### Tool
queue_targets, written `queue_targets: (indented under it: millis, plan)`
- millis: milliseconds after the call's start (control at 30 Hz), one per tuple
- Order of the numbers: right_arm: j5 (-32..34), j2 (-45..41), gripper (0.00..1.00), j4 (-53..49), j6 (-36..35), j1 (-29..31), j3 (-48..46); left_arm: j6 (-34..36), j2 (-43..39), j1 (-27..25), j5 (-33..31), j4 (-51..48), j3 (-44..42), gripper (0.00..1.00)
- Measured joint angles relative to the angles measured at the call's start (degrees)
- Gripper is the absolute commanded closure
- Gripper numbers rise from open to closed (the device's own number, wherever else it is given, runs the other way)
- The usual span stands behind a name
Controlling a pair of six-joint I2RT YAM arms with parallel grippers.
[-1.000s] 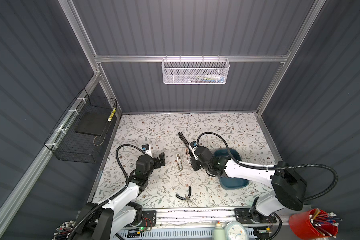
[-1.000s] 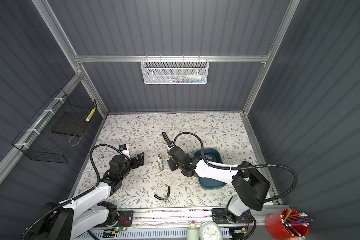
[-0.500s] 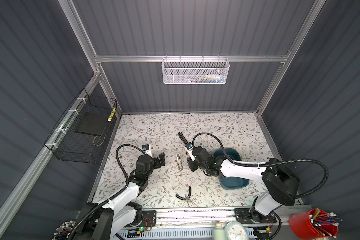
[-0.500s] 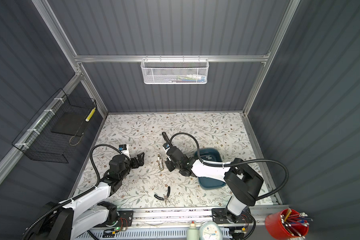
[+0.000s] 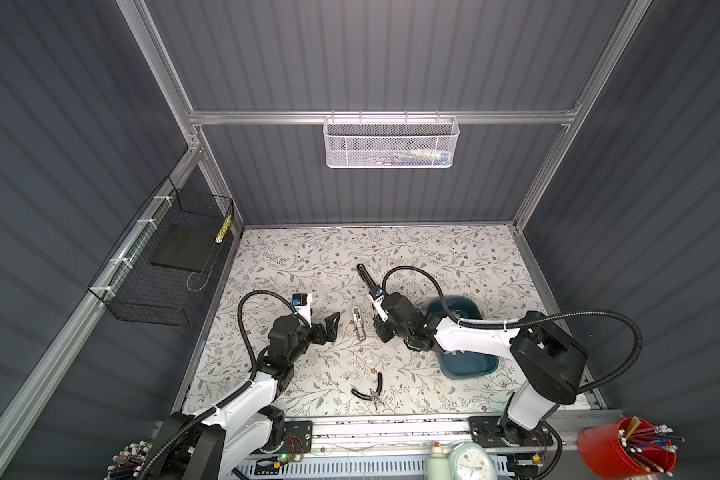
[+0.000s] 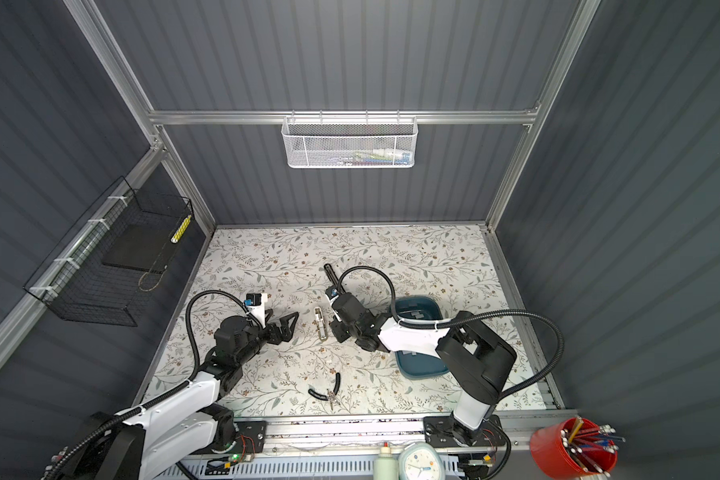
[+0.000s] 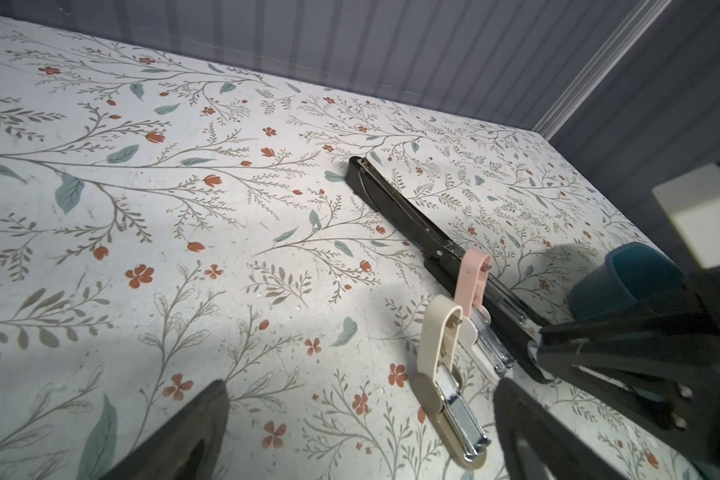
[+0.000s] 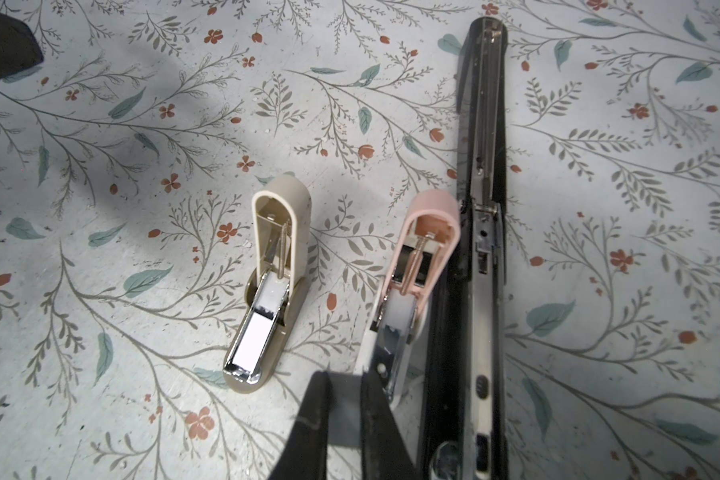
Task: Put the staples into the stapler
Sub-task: 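Carry the staple strip from the tray to above the pink stapler, then lower the staple strip into the pink stapler's open channel with the right gripper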
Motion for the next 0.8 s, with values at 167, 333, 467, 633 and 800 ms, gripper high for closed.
queue_targets:
  millis: [167,333,467,633,800]
  plan:
    - [-0.04,1.46,0.92,0.15,0.13,-0.63,0.70,0.31,1.05,0.00,0.98,0.96,0.02,0.01]
    - [-0.26,3.06,0.92,0.04,0.17,-0.74,2.03,0.42,0.96,0.00,0.94,1.03,0.02,0.01]
    - [-0.24,3.80,0.92,-0.07,0.20,-0.81,3.21,0.42,0.92,0.00,0.94,1.05,0.02,0.01]
    - [0.26,4.72,0.92,-0.07,0.39,-0.90,3.85,0.42,0.92,0.00,0.72,1.03,0.02,0.01]
    - [1.03,6.01,0.92,-0.42,0.48,-0.90,3.85,0.42,0.92,0.00,0.50,1.03,0.02,0.01]
